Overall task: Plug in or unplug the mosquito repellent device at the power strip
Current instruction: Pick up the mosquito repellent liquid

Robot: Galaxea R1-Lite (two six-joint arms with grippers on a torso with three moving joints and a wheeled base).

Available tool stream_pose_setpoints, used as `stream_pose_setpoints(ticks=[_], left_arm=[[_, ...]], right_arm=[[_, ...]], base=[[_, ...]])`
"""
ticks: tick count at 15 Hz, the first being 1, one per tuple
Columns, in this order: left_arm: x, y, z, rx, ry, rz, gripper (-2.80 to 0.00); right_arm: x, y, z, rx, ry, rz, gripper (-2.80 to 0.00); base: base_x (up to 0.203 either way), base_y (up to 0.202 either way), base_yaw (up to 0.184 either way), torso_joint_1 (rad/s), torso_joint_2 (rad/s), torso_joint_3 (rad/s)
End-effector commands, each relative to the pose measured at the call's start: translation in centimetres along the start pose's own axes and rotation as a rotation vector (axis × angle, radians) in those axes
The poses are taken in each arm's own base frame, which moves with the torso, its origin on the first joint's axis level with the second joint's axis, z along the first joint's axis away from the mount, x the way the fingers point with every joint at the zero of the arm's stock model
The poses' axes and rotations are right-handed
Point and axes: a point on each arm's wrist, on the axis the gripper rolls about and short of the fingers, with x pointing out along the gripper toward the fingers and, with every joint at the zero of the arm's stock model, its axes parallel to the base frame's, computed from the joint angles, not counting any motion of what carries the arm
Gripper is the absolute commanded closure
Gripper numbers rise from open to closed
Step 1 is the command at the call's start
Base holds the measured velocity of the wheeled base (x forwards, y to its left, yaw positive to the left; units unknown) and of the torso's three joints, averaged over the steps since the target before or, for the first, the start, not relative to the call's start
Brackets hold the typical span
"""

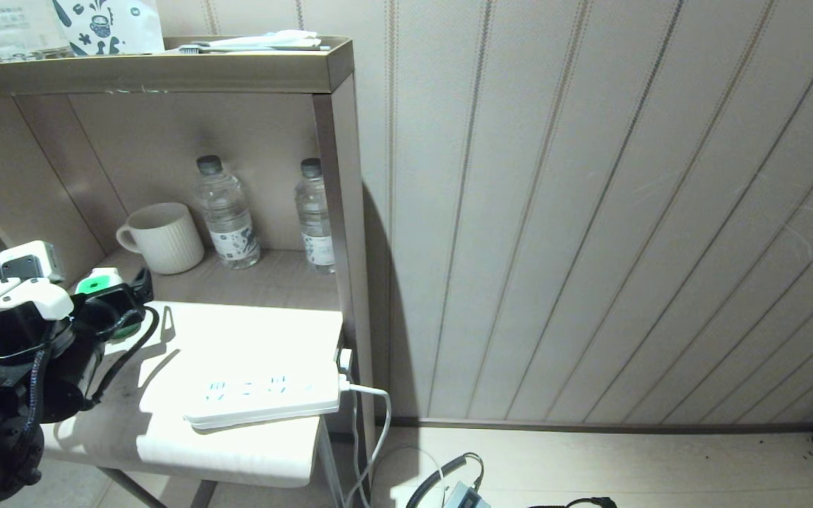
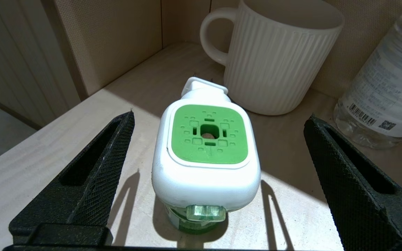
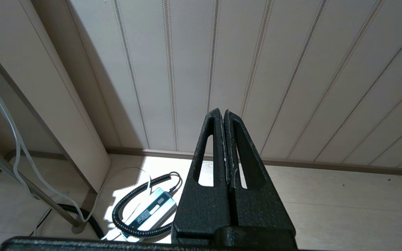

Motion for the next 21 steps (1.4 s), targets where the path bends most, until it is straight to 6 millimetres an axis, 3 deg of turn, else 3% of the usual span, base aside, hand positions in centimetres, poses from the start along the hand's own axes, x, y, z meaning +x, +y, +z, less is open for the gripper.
stream_pose_setpoints(ticks=[1,10,11,21], left_arm=[[0.09,-0.04,0.19,-0.007,-0.015,0.000,-2.80],[0.35,-0.06,-0.34,-0.001,-0.006,0.002,-2.80],[0.37,-0.06,-0.39,0.000,-0.004,0.003,0.00],[0.36,-0.05,-0.42,-0.004,-0.015,0.000,0.00]], right_arm=[[0.00,0.00,-0.02,0.000,0.001,0.000,0.00],[0.01,0.00,0.00,0.000,0.001,0.000,0.00],[0.01,0.00,0.00,0.000,0.001,0.000,0.00],[-0.01,0.00,0.02,0.000,-0.001,0.000,0.00]], base=[[0.000,0.000,0.000,0.000,0.00,0.000],[0.000,0.000,0.000,0.000,0.00,0.000],[0.000,0.000,0.000,0.000,0.00,0.000],[0.000,0.000,0.000,0.000,0.00,0.000]])
